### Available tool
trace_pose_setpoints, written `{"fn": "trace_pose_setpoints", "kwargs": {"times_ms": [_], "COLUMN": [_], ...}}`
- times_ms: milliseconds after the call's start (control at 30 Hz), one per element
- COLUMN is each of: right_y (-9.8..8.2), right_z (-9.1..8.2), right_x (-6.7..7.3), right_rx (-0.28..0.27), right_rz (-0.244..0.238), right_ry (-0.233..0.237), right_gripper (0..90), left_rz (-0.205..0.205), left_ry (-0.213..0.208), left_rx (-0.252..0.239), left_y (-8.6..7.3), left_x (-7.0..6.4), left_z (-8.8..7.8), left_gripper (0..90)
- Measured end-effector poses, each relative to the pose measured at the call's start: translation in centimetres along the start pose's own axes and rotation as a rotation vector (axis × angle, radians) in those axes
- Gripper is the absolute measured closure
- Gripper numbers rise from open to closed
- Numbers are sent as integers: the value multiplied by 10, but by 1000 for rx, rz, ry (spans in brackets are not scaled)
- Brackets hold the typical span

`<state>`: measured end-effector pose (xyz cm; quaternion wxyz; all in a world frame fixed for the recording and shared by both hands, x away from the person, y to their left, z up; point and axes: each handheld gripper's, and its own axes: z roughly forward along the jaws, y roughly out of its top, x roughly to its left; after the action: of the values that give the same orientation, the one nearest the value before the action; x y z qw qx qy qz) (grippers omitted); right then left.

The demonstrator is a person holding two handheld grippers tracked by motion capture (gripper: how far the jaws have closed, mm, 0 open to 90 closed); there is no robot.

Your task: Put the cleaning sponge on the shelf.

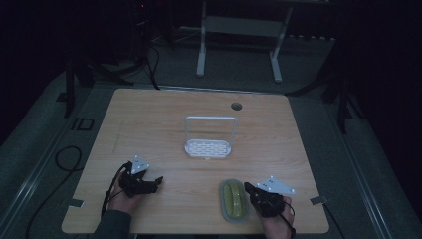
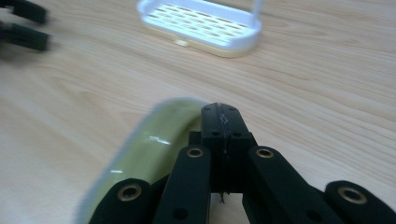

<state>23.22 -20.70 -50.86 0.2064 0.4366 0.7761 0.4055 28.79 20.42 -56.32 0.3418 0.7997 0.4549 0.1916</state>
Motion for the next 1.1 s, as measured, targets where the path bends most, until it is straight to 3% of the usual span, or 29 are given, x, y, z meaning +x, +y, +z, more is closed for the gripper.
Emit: {"fn": "trace_pose_setpoints", "kwargs": {"times_ms": [67,300,567,733,900,1100], "right_y": [1,1,-10,-13,-15,-16], "right_z": [-5,-10,6,16,23,28], "right_x": [16,43,71,83,87,83], "right_rx": [-7,-3,59,93,117,139], "right_rz": [-12,-33,-73,-125,-136,-110], "right_ry": [32,84,101,46,5,-32], "right_gripper": [900,898,898,896,896,897], "left_rz": [0,0,0,0,0,-1], "left_ry": [0,0,0,0,0,1], "left_rx": [0,0,0,0,0,0], "left_y": [0,0,0,0,0,0], "left_x": [0,0,0,0,0,-1], "left_z": [0,0,0,0,0,0], "left_gripper": [205,205,205,205,205,199]}}
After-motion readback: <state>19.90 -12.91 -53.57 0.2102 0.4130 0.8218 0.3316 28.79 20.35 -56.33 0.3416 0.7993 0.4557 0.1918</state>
